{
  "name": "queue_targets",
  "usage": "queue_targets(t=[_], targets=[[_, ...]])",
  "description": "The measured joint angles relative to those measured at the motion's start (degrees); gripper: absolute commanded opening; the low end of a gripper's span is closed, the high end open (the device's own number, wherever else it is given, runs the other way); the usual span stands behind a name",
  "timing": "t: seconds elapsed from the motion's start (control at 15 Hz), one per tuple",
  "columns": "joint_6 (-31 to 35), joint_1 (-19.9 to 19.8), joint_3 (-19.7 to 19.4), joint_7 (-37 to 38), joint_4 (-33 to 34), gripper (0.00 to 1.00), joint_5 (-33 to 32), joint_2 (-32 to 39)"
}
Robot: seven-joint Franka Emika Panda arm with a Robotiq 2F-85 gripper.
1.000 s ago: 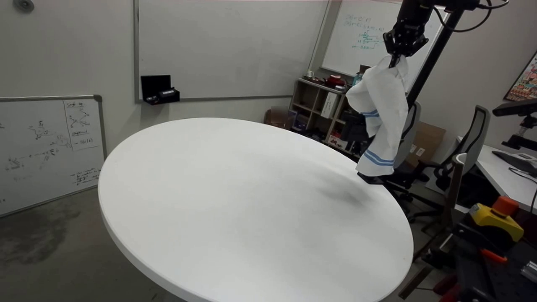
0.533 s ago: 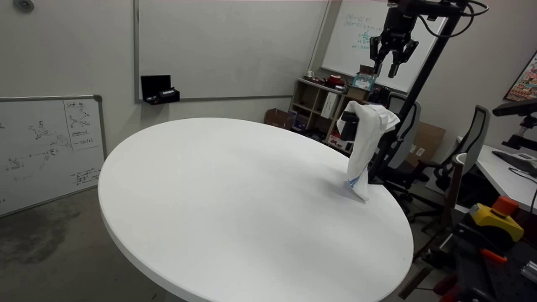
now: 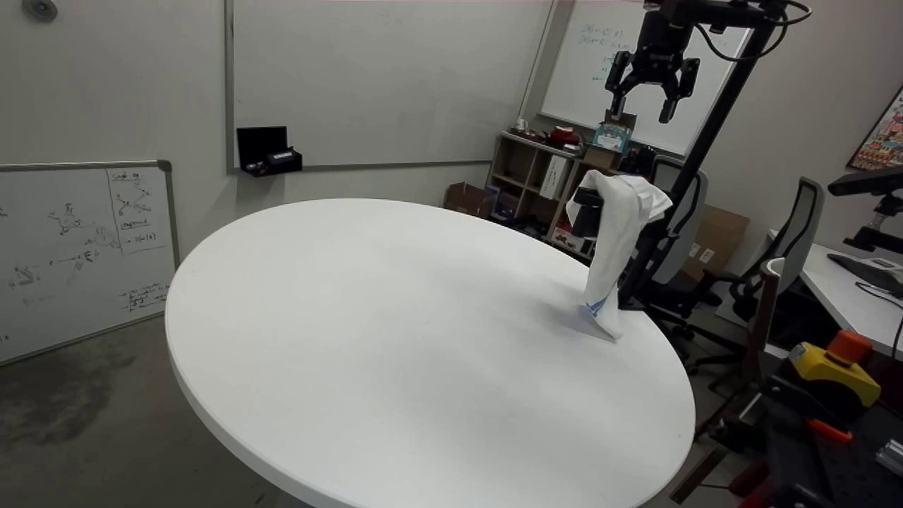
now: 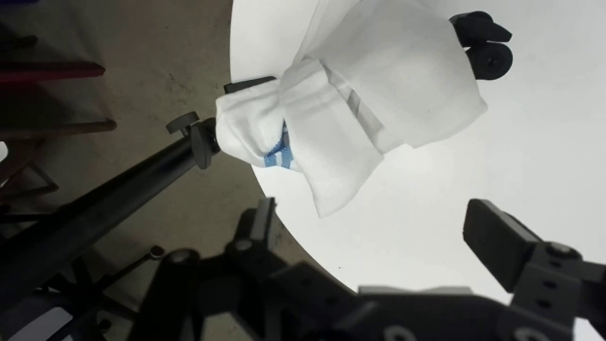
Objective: Hang the towel on the stand
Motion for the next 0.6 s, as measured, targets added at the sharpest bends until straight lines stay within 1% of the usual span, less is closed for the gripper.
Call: queue_targets(t=[0.2, 0.6], targets=[[-0.6, 0.9, 0.1, -0.8, 0.5, 1.00, 0.2, -0.7], [-5.9, 3.8, 2.7, -8.9, 0.0, 1.00, 1.9, -6.7]])
